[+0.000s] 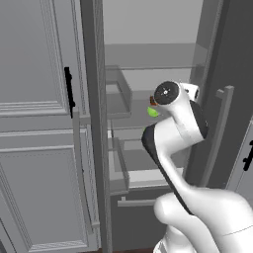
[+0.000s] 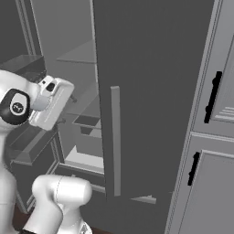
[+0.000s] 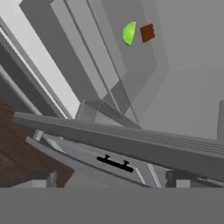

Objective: Grab a lemon wedge from the fridge and one ice cube from the ice bowl, and put them in the glass of lemonade.

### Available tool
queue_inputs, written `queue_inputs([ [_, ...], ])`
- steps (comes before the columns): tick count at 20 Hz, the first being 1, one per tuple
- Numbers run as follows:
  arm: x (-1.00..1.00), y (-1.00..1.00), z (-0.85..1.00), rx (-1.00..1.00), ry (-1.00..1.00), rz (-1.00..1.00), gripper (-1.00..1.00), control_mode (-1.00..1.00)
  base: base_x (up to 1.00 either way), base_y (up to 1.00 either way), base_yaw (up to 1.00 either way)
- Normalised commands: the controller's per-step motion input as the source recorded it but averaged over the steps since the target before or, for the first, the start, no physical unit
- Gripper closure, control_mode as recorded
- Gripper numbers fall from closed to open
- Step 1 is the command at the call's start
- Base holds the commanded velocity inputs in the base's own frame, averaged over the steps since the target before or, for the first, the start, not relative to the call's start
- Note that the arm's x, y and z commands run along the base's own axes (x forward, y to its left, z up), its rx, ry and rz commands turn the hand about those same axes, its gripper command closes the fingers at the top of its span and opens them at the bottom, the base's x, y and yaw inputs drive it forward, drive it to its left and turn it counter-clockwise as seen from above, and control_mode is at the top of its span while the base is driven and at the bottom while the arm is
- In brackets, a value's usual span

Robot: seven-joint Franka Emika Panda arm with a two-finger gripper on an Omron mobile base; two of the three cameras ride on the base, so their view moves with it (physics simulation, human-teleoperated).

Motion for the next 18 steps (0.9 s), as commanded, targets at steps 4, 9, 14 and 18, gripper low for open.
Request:
queue_inputs([
  [4, 0.45, -0.1, -0.34, -0.04, -0.02, 0.0, -1.0, -1.0, 0.0, 0.0, 0.0],
  [9, 0.8, -0.1, -0.06, 0.0, 0.08, 0.0, -1.0, -1.0, 0.0, 0.0, 0.0],
  [14, 0.95, -0.03, 0.0, -0.06, 0.14, -0.13, -1.0, -1.0, 0.0, 0.0, 0.0],
  [18, 0.24, -0.76, -0.08, -0.07, 0.01, -0.28, -1.0, -1.0, 0.0, 0.0, 0.0],
])
